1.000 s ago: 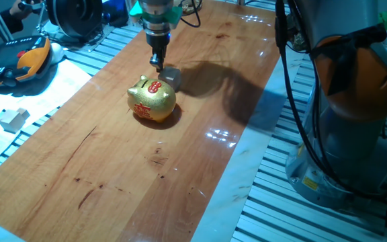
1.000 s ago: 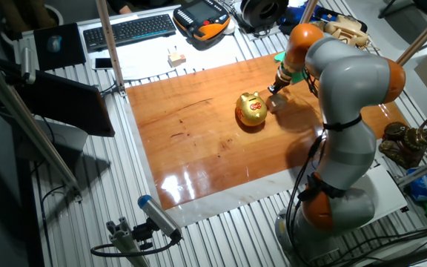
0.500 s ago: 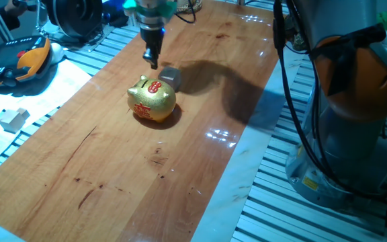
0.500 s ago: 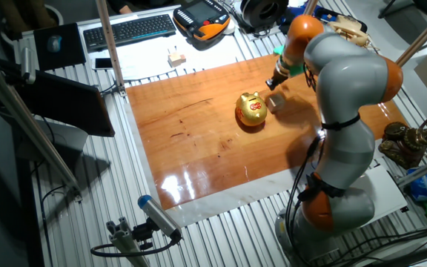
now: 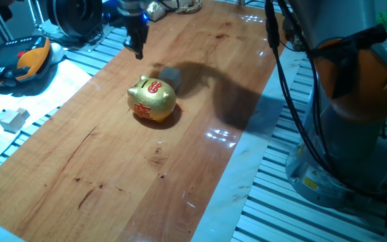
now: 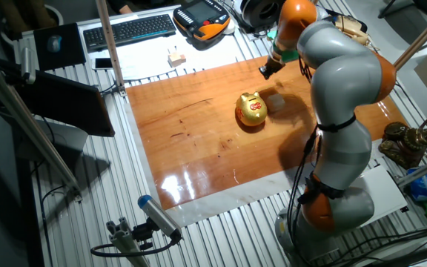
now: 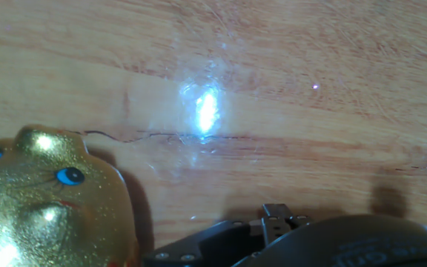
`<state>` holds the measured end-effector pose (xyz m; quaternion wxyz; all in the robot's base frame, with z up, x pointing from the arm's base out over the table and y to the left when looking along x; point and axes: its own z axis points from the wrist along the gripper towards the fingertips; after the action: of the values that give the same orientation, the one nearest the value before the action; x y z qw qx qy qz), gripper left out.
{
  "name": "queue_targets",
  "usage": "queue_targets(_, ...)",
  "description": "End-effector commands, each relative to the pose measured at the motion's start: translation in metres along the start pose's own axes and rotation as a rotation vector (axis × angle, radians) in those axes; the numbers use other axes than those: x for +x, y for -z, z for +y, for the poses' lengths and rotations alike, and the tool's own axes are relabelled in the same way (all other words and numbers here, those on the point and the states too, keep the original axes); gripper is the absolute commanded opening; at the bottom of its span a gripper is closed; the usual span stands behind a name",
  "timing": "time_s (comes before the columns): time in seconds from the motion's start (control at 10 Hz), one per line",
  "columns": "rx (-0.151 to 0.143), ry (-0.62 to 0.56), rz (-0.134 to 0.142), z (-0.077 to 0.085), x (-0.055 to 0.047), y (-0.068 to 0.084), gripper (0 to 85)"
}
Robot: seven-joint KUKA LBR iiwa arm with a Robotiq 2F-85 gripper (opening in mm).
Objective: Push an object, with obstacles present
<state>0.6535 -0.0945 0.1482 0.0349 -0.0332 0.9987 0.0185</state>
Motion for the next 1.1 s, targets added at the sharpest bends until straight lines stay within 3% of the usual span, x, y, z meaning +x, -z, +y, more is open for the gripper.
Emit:
queue_targets(0.0, 0.001, -0.015, 0.001, 0.008, -0.002, 0.035, 0.0)
queue_targets(0.3, 0.015, -0.053, 0.02, 0.032, 0.006, 0.066, 0.0)
queue_targets(0.5, 0.032, -0.049, 0.039, 0.039, 0.008, 0.084, 0.0)
queue_targets(0.7, 0.029, -0.052, 0.033, 0.042, 0.019, 0.092, 0.0)
queue_targets(1.0, 0.042, -0.062, 0.022, 0.051, 0.023, 0.102, 0.0)
